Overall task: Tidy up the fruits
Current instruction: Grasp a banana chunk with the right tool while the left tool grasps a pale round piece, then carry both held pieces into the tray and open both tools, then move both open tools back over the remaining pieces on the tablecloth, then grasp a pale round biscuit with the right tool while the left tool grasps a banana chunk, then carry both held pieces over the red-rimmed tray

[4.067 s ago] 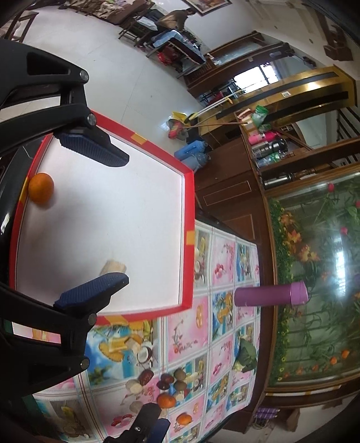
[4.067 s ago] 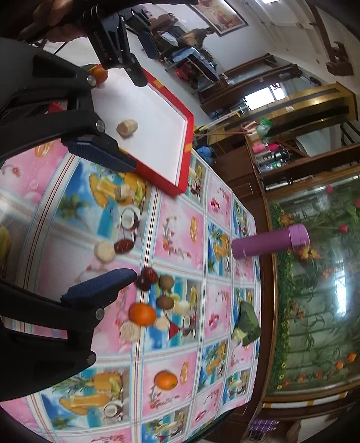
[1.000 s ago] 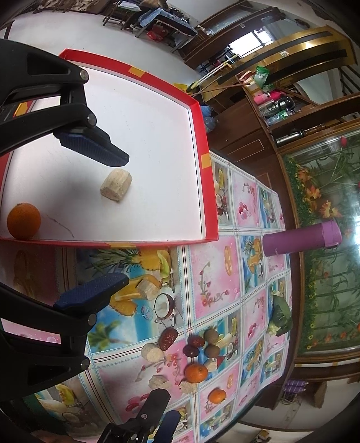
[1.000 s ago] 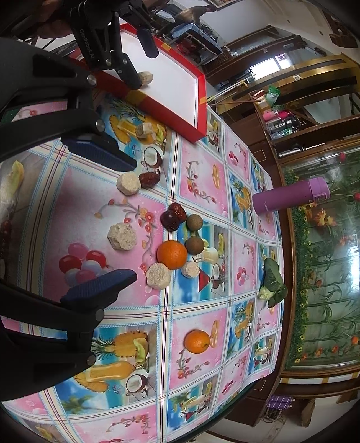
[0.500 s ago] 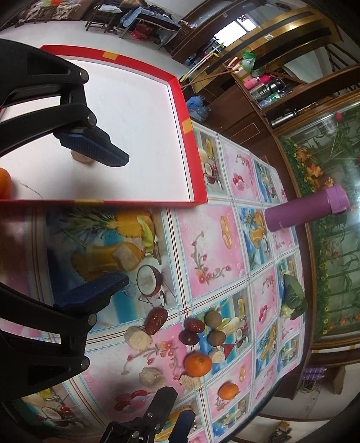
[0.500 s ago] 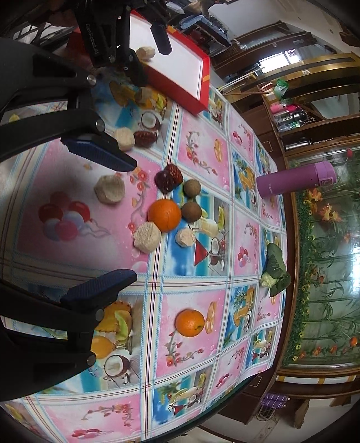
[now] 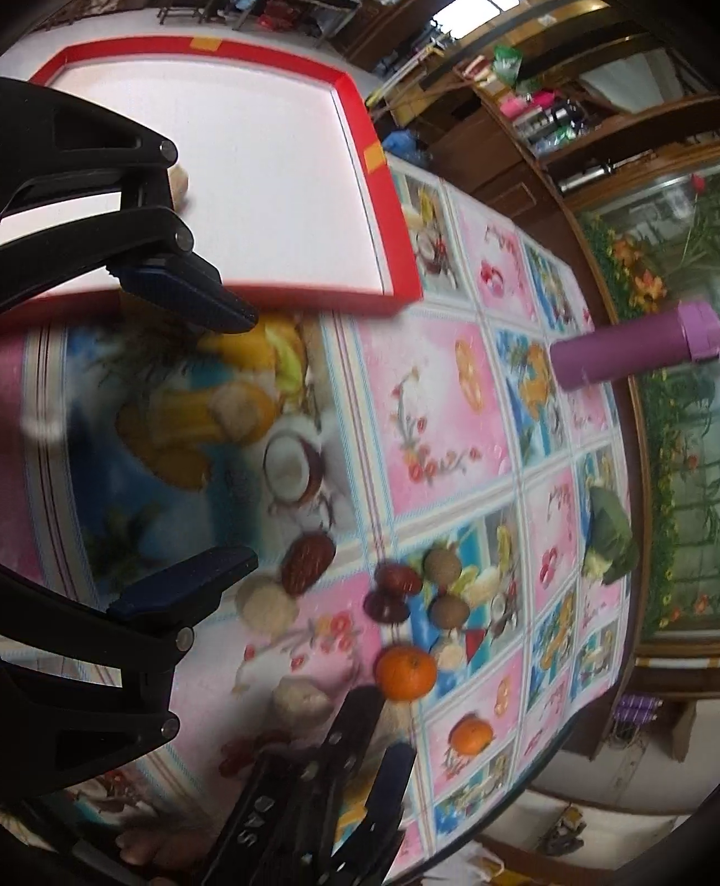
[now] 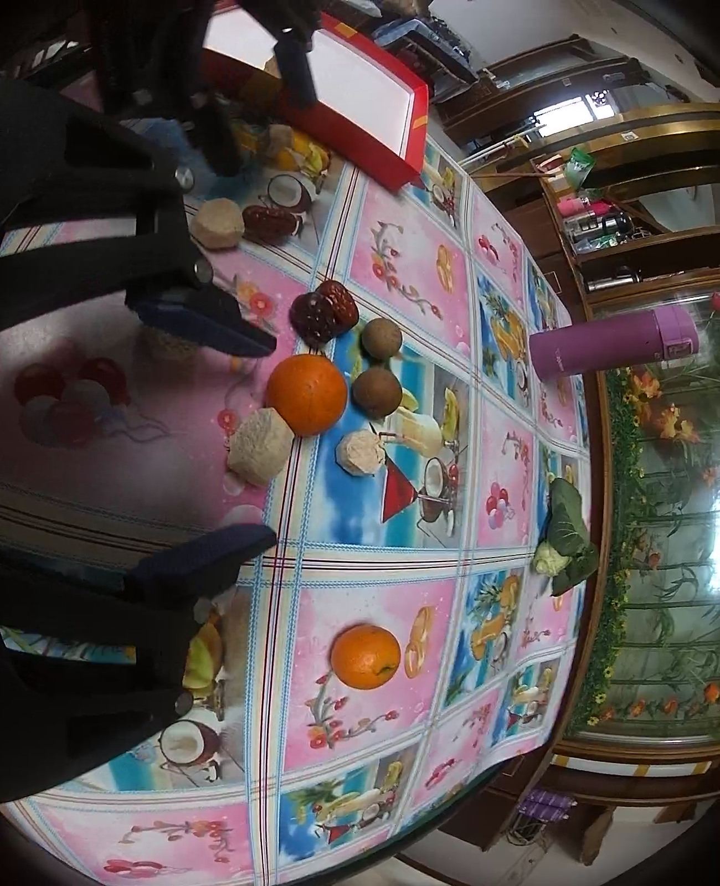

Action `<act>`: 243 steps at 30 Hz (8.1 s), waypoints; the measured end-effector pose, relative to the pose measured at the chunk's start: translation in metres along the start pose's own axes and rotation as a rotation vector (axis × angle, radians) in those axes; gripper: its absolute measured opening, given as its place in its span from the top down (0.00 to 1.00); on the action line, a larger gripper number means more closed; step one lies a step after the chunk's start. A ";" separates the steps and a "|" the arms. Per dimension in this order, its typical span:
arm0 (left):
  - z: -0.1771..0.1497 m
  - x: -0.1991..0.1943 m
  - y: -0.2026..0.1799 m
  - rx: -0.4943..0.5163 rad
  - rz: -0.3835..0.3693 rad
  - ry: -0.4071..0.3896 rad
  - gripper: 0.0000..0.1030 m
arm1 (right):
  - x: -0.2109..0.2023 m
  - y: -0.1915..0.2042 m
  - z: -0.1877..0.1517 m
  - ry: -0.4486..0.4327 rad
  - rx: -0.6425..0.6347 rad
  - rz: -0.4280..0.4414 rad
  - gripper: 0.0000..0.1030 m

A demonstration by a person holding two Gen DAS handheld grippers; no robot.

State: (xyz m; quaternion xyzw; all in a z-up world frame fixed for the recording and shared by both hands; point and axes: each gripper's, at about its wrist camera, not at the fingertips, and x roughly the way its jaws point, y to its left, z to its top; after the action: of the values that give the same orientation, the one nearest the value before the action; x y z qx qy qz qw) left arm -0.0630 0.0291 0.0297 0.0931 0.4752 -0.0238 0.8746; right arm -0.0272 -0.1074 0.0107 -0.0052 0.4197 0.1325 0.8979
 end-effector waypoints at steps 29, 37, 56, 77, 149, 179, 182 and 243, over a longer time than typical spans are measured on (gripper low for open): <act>0.007 0.000 -0.037 0.038 -0.180 0.031 0.56 | -0.014 -0.051 0.013 -0.009 0.269 0.161 0.82; 0.008 0.009 -0.039 0.031 -0.195 0.026 0.69 | -0.014 -0.046 0.012 -0.010 0.249 0.172 0.82; -0.009 -0.059 0.026 -0.129 -0.187 -0.163 0.78 | -0.026 -0.032 0.013 -0.132 0.157 0.071 0.82; -0.080 -0.068 0.175 -0.381 0.080 -0.188 0.78 | -0.022 0.158 0.020 -0.116 -0.072 0.356 0.82; -0.013 -0.025 0.016 0.000 -0.060 -0.050 0.39 | -0.021 0.015 -0.020 0.032 0.041 0.204 0.56; 0.004 0.015 0.001 -0.002 -0.162 0.023 0.62 | -0.009 0.024 -0.020 0.042 -0.031 0.132 0.73; 0.003 0.014 0.000 -0.003 -0.173 0.014 0.76 | -0.010 0.019 -0.019 0.029 -0.005 0.109 0.73; -0.075 -0.075 0.173 -0.408 -0.047 -0.191 0.82 | -0.011 0.115 0.025 -0.079 0.073 0.248 0.73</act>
State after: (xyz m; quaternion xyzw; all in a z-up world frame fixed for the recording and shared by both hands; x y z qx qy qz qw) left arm -0.1434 0.2089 0.0773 -0.0994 0.3872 0.0438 0.9156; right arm -0.0431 0.0038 0.0473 0.0843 0.3861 0.2271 0.8901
